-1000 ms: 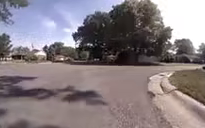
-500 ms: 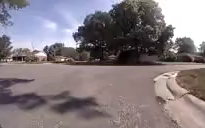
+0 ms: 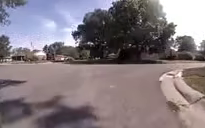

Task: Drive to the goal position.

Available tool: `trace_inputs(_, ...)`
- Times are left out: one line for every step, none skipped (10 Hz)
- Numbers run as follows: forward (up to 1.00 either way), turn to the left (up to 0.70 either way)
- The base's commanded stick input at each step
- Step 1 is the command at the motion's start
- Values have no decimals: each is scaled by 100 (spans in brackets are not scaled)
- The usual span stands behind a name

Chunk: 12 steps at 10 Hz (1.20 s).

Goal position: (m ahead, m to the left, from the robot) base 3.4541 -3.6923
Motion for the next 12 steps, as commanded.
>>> trace_inputs(70, 3)
trace_inputs(70, 3)
trace_inputs(70, 1)
trace_inputs(69, -5)
trace_inputs(69, -33)
trace_inputs(69, -35)
trace_inputs(69, -35)
trace_inputs(69, -35)
trace_inputs(69, -31)
trace_inputs(69, -4)
trace_inputs(69, 3)
trace_inputs(69, 3)
